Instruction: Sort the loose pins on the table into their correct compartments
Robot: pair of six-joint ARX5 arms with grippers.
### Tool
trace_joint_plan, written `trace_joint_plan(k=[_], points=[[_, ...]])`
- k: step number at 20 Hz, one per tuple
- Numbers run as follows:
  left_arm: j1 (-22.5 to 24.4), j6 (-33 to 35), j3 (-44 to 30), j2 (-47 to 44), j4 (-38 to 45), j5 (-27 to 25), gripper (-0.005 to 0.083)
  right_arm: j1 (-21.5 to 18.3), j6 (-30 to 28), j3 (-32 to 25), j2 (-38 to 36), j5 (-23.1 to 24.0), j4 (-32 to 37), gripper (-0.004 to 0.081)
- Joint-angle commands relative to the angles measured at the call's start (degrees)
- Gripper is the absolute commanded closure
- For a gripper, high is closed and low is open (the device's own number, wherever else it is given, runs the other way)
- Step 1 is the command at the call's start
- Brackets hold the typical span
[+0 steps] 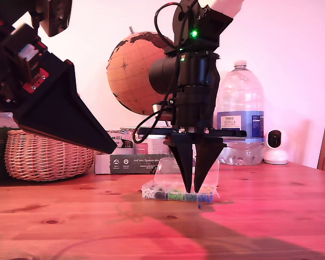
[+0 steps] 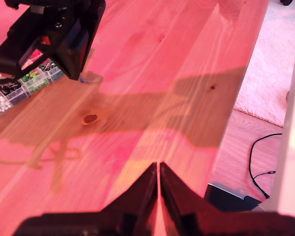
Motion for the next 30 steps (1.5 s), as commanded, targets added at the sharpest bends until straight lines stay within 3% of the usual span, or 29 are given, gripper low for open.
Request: trace_joint_plan(k=[1,30], points=[[-0.09,-0.17,-1.2,0.24,0.63,0.04,0.0797,-0.55,-0.17,-0.55,0.59,-0.02,0.11,0.0666],[-0.09,-0.17,-1.2,0.24,1.31,0.04,0.0797,-1.22,-1.53,-0.55,3.93,-1.25,1.03,0.0663]])
